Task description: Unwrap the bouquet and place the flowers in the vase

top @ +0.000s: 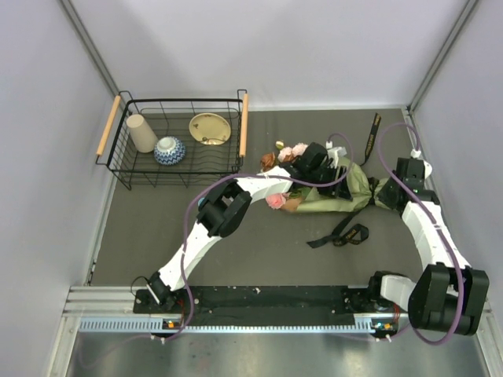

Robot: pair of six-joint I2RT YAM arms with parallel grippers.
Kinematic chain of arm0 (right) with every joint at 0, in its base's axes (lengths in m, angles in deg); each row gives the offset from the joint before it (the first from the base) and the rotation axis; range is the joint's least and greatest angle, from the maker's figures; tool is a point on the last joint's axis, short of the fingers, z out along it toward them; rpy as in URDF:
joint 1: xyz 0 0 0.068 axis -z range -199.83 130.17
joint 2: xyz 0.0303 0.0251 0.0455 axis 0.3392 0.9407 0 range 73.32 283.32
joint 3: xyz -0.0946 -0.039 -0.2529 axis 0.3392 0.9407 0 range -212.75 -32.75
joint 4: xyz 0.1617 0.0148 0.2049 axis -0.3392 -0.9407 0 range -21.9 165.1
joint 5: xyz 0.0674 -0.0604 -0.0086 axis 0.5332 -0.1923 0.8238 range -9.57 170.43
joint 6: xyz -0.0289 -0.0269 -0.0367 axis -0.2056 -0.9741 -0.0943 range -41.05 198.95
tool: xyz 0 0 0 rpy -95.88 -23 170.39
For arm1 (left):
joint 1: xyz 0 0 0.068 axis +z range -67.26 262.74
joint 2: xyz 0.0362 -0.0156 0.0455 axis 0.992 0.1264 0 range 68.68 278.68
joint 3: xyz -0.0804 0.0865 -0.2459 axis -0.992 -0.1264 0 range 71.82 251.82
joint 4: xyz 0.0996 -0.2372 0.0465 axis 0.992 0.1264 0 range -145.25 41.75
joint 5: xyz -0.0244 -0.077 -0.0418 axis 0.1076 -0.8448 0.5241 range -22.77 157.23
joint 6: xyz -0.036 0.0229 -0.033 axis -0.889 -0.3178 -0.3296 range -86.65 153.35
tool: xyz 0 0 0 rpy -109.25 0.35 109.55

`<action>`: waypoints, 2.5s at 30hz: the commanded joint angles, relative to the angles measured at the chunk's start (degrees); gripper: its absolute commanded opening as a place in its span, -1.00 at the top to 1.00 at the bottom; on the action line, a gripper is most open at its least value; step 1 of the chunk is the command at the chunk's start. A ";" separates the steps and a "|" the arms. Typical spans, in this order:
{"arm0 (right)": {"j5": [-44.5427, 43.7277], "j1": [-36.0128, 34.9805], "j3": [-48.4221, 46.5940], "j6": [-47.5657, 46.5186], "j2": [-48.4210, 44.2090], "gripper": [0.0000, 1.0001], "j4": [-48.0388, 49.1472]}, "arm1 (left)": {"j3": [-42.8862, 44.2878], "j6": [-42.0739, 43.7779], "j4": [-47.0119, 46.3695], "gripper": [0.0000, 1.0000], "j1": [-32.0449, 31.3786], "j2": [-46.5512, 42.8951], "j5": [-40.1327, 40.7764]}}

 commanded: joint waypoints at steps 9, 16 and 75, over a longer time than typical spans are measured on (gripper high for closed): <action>2.74 -0.06 0.07 -1.15 1.66 0.98 4.50 | -1.35 0.94 0.18 -0.16 0.83 0.49 1.45; 5.49 -0.15 -6.09 -6.35 10.90 0.60 3.44 | -1.79 1.20 0.10 -0.21 0.74 0.05 0.66; -1.90 0.20 -5.03 2.97 7.29 1.00 -1.22 | -1.71 1.12 0.36 -0.27 1.88 1.01 1.98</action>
